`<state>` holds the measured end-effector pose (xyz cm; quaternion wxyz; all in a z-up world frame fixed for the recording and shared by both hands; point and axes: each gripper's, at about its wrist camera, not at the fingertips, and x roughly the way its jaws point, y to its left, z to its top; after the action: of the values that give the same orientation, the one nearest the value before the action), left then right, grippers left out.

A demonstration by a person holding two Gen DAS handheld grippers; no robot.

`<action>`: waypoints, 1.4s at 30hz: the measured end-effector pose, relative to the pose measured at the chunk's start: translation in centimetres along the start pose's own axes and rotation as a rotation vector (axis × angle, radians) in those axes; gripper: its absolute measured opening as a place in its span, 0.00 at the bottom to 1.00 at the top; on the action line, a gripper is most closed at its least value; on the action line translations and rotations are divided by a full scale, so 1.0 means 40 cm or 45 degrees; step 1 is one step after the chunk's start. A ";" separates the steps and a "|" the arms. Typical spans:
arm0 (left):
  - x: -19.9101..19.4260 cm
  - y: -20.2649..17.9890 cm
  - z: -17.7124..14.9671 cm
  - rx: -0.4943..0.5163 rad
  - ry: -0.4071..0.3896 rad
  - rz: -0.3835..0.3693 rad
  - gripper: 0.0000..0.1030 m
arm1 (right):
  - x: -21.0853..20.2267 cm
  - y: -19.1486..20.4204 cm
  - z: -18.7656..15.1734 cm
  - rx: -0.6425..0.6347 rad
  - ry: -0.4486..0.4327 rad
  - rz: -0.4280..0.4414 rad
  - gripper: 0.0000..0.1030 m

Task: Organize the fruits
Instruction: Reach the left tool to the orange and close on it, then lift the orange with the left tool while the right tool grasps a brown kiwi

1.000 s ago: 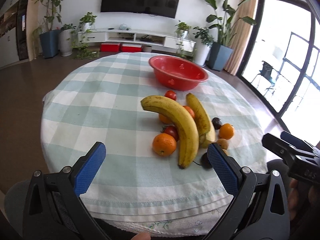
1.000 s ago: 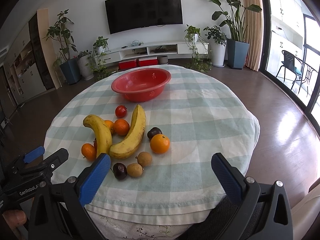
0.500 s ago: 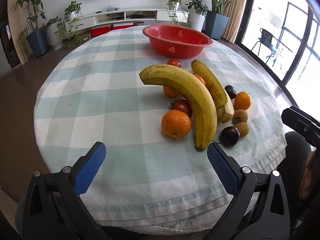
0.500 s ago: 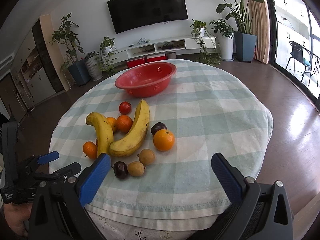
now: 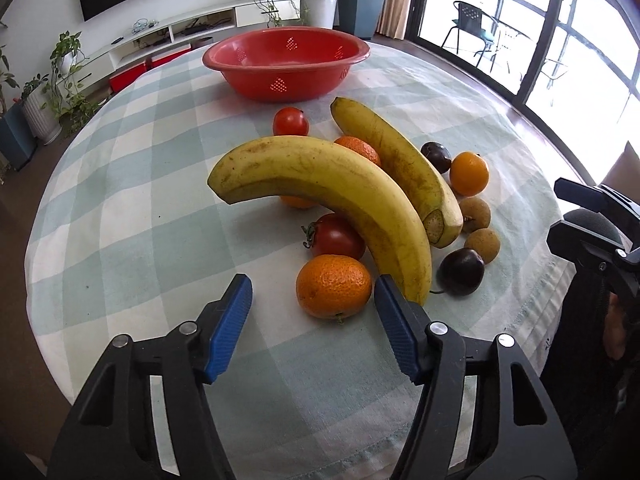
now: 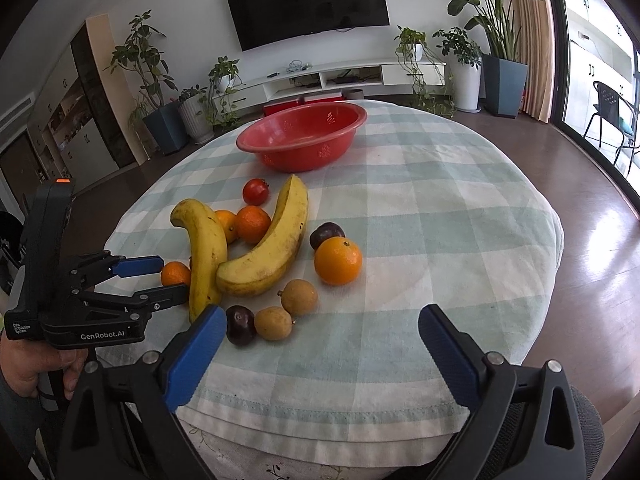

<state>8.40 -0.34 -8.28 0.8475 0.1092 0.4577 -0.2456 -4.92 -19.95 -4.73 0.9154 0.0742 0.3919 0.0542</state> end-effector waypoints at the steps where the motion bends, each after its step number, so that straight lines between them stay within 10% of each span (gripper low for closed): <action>1: 0.002 0.000 0.001 0.004 -0.003 -0.005 0.60 | 0.001 0.002 0.000 0.002 0.005 0.001 0.97; 8: 0.005 -0.001 -0.007 0.008 -0.011 -0.144 0.35 | 0.022 0.001 0.050 -0.015 0.039 0.002 0.95; 16: -0.006 -0.003 -0.018 0.001 -0.016 -0.158 0.34 | 0.024 0.011 0.059 -0.029 0.052 -0.006 0.92; 29: -0.094 0.100 -0.122 -0.408 -0.201 -0.319 0.34 | 0.122 0.031 0.044 -0.024 0.168 0.065 0.64; 42: -0.099 0.104 -0.146 -0.426 -0.242 -0.374 0.34 | 0.150 0.085 0.067 -0.147 0.179 0.160 0.46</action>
<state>4.49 6.86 -8.43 0.8483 -0.1241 0.4210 -0.2962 0.99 -15.93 -6.56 0.8833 0.0419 0.4458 0.1391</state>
